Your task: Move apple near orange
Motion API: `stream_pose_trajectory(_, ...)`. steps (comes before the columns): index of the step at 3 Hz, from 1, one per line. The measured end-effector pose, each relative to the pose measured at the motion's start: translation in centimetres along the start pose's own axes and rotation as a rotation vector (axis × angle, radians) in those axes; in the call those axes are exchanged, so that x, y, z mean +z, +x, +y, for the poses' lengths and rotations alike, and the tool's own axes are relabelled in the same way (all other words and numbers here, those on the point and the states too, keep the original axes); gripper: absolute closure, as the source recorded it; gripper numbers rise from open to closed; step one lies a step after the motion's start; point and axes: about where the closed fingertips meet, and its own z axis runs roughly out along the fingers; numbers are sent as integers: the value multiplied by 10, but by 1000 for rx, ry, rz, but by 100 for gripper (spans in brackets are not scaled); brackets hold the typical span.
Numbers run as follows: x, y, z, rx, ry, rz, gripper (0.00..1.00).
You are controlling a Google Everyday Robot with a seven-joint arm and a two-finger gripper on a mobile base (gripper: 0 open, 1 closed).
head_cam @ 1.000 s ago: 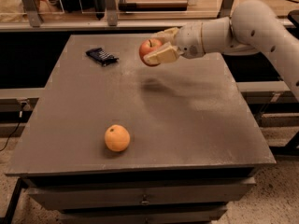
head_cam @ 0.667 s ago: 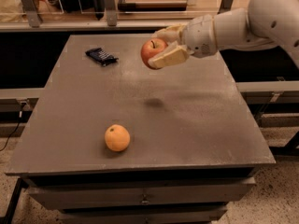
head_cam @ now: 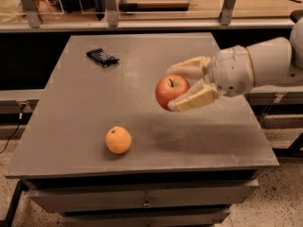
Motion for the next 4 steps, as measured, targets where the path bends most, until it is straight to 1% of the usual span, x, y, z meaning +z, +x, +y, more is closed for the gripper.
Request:
stream_pose_trajectory(1,-1,8,6,18,-1,7,100)
stream_pose_trajectory(2,14,11,17,39,-32,-29,100)
stream_pose_trajectory(3,33,6,34,40,-60,-75,100)
stream_pose_trajectory(4,43,2,41,39,-82,-93,80)
